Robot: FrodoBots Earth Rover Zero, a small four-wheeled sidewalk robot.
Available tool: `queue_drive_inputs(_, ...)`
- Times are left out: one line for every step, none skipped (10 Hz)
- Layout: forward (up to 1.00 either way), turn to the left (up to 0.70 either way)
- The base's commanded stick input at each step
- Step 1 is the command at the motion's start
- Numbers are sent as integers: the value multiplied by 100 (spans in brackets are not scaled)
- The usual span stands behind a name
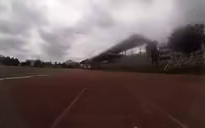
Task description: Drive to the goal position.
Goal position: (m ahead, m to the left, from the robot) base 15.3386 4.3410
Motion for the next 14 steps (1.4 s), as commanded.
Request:
queue_drive_inputs(67, 0)
queue_drive_inputs(67, 0)
queue_drive_inputs(67, 0)
queue_drive_inputs(67, 0)
queue_drive_inputs(67, 0)
queue_drive_inputs(67, 0)
queue_drive_inputs(67, 0)
queue_drive_inputs(67, 0)
queue_drive_inputs(67, 0)
queue_drive_inputs(67, 0)
queue_drive_inputs(67, 0)
queue_drive_inputs(67, 0)
queue_drive_inputs(67, 0)
queue_drive_inputs(67, 0)
